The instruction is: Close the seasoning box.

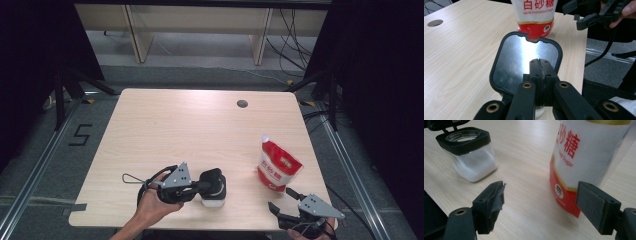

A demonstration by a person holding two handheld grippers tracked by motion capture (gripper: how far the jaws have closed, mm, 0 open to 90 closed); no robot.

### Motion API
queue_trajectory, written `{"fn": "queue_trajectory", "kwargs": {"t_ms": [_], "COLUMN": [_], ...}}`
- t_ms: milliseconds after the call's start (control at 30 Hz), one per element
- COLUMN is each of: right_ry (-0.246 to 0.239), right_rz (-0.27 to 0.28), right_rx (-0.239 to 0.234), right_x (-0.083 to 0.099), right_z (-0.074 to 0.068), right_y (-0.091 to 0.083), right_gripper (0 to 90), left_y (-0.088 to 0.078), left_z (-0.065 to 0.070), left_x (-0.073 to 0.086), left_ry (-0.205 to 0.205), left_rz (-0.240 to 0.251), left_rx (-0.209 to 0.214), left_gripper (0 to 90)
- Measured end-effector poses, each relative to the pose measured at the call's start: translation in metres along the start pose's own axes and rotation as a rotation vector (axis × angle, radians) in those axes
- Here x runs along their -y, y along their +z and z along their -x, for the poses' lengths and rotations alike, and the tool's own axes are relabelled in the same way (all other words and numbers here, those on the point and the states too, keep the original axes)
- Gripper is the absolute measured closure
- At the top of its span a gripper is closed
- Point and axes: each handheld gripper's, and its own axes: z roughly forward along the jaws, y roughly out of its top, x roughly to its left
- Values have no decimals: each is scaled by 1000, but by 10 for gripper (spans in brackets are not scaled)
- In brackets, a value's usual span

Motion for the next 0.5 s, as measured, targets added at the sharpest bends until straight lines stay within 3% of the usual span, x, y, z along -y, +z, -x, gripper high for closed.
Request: {"fn": "queue_trajectory", "kwargs": {"t_ms": [167,200,400,500], "right_ry": [-2,18,-6,6], "right_rz": [1,-6,3,-2], "right_rx": [-1,0,2,-6], "right_x": [0,0,0,0], "right_z": [0,-2,-1,-2], "right_y": [0,-1,0,0], "right_gripper": [240,240,239,240], "left_y": [5,5,11,13], "left_z": [1,1,2,3], "left_x": [1,2,5,8], "left_ry": [1,8,7,-9], "left_rz": [-12,-15,-27,-30], "left_rx": [6,6,12,13], "left_gripper": [891,891,889,888]}}
